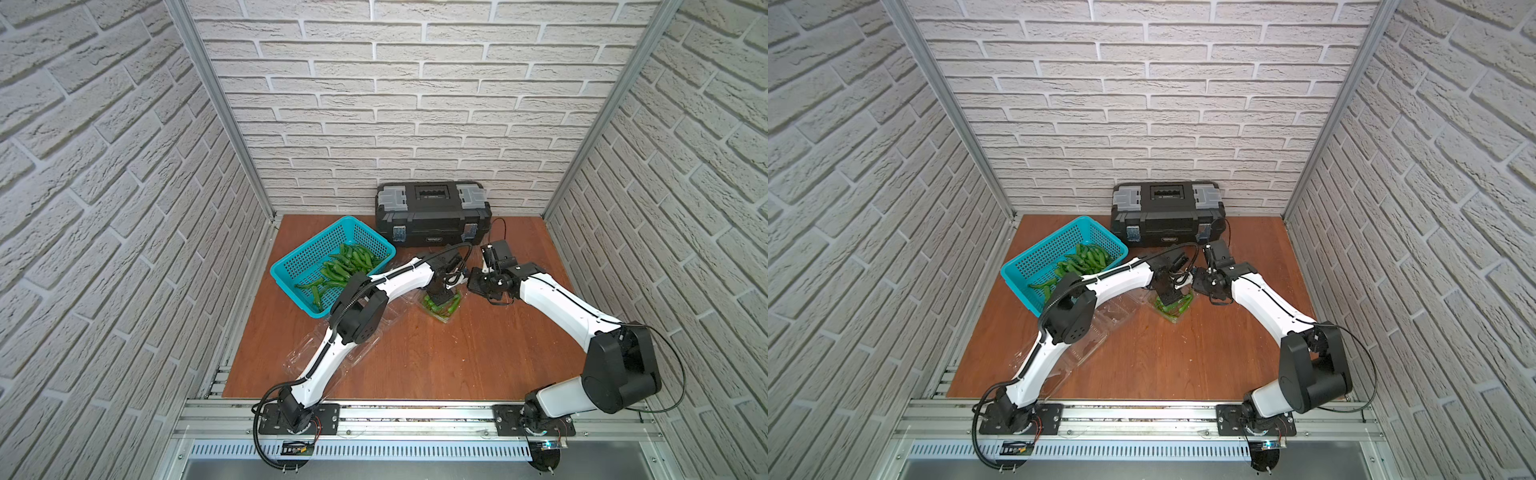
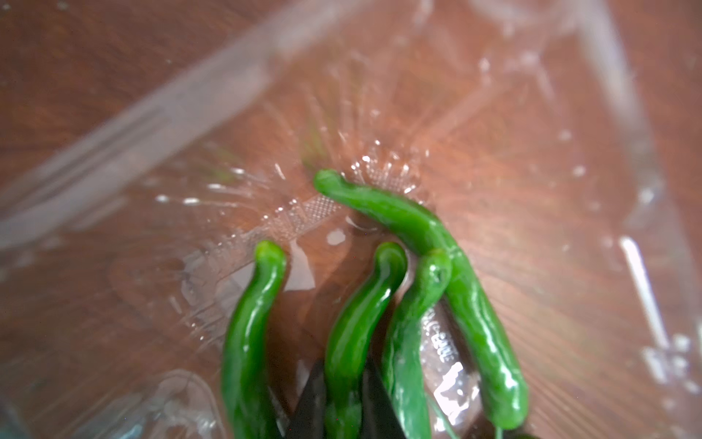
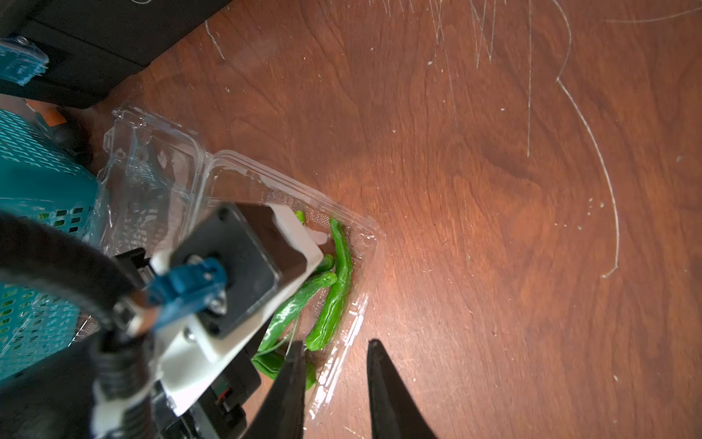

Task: Take small green peppers out of containers
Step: Pick up the green pepper from the packing box.

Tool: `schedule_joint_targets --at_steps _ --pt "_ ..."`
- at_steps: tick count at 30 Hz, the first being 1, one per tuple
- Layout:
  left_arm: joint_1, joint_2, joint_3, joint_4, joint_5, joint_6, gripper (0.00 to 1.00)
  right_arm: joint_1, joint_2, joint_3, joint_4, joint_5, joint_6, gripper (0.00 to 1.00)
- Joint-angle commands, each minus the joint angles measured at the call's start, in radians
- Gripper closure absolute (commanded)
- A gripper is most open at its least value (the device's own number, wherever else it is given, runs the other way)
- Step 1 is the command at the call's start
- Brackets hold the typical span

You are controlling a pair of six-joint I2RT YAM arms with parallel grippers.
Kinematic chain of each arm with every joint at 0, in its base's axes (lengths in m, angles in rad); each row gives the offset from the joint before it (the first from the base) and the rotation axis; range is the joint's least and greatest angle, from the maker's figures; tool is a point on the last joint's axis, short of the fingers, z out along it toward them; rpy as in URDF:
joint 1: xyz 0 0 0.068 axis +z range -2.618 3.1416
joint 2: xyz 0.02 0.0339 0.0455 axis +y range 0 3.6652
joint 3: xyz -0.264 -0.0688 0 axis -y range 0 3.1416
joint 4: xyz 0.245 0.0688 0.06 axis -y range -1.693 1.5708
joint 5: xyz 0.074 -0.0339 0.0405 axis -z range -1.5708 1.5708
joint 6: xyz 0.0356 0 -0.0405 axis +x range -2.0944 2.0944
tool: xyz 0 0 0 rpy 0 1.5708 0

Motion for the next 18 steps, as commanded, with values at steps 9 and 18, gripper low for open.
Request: schedule_joint_targets --at_steps 9,18 --pt "0.119 -0.109 0.089 0.168 0.292 -0.265 1.0 -0.002 -0.016 0.063 0.02 -0.006 -0.036 0.7" --pt "0.267 -0.489 -0.33 0.644 0.337 -0.523 1.0 0.046 0.085 0.115 0.025 -0.079 -0.101 0.7"
